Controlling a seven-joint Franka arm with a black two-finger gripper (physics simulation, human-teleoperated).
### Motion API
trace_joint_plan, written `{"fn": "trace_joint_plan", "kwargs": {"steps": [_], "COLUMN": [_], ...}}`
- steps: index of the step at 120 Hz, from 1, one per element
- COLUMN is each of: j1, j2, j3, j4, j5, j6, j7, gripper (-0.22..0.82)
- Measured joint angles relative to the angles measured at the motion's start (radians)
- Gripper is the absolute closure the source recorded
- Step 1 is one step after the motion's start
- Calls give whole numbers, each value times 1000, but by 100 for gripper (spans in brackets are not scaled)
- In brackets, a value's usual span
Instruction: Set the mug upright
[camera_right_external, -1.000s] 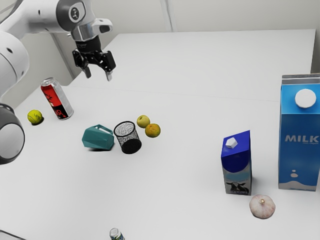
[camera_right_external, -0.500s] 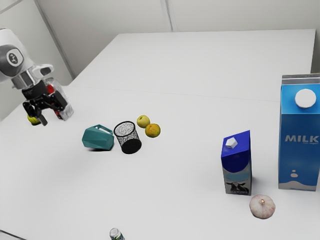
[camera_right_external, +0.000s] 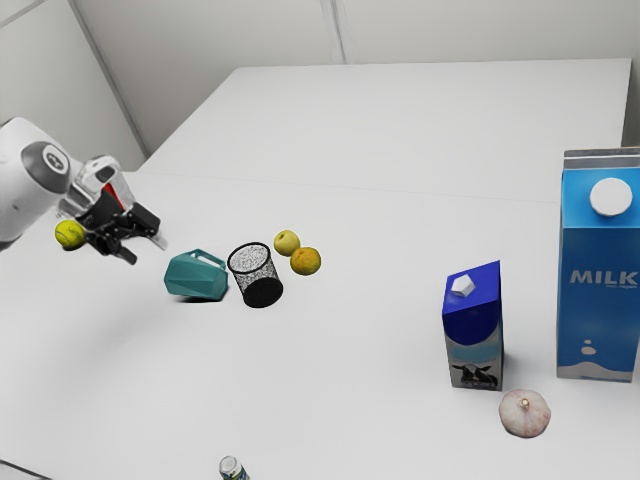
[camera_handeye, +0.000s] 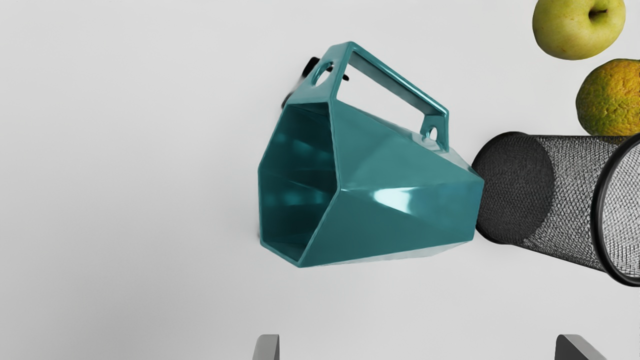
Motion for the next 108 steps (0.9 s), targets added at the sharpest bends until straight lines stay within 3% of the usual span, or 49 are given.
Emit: {"fn": "trace_joint_plan", "kwargs": {"steps": [37, 78, 108], "j1": [87, 127, 127], "j2": [102, 246, 274], "j3": [-1, -2, -2], "j4": [51, 139, 133], "j5": [-216, -383, -469], "j6": [15, -70, -144], "j7": [215, 401, 490], "gripper": [0, 0, 0]}}
